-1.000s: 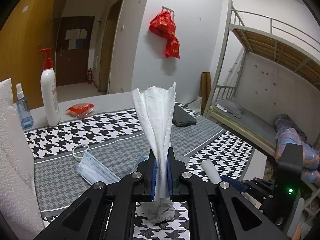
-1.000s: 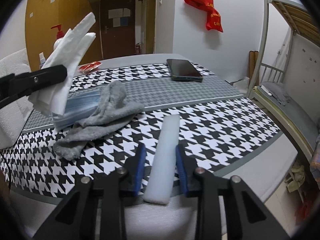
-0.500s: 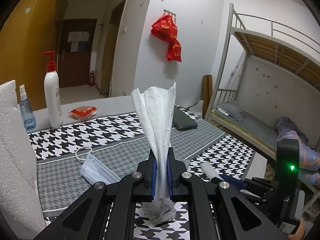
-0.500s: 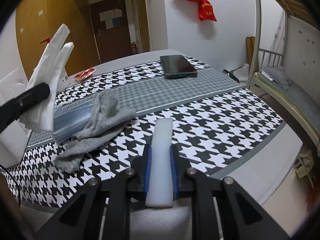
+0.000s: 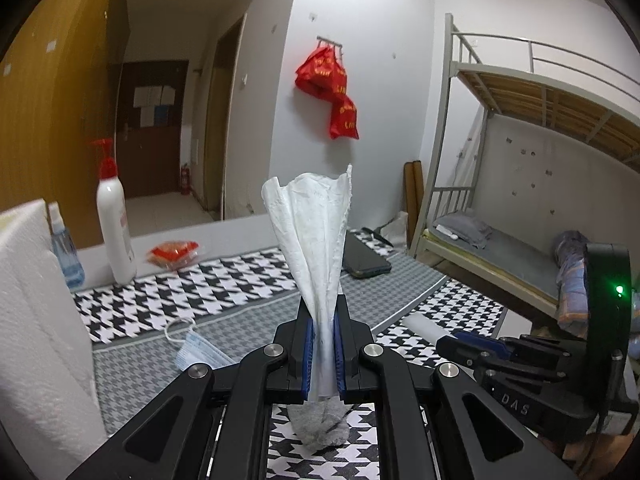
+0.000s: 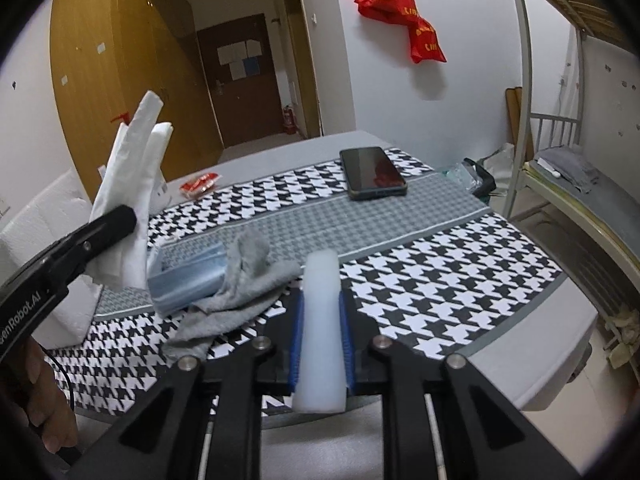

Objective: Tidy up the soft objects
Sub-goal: 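Carry the tissue and foam strip in both tools over the white foam box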

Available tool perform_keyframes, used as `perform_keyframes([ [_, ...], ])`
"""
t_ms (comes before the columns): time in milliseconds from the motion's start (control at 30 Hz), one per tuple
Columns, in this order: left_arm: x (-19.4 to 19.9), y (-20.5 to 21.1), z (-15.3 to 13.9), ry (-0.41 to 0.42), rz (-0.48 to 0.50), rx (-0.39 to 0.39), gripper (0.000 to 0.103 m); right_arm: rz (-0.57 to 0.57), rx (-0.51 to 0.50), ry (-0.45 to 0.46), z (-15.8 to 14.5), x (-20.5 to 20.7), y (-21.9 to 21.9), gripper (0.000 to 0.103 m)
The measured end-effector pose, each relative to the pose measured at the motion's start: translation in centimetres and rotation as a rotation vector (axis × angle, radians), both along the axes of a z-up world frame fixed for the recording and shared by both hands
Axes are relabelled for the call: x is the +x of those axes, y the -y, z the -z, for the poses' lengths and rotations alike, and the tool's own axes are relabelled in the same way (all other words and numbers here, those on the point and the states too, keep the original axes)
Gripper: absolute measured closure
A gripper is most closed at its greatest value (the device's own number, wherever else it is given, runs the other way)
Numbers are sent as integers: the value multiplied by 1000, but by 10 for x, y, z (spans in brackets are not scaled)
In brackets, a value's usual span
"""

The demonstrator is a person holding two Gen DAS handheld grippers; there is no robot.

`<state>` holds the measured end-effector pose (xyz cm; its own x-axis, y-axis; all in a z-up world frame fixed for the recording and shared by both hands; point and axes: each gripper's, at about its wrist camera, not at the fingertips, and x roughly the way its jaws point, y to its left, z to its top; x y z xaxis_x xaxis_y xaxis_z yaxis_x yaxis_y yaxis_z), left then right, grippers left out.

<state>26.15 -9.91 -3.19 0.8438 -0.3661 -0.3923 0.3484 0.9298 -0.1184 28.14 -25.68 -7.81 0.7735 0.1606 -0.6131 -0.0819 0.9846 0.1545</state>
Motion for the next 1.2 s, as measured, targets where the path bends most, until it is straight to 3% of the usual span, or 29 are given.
perform_keyframes([
  [533,-51,-28,-56,132,-25,20,93,-99,52,185,-58,-39,-22,82],
  [1200,-81,-90,-75,167,-168,23,93,-236,72,238,-79,-44,-68,82],
])
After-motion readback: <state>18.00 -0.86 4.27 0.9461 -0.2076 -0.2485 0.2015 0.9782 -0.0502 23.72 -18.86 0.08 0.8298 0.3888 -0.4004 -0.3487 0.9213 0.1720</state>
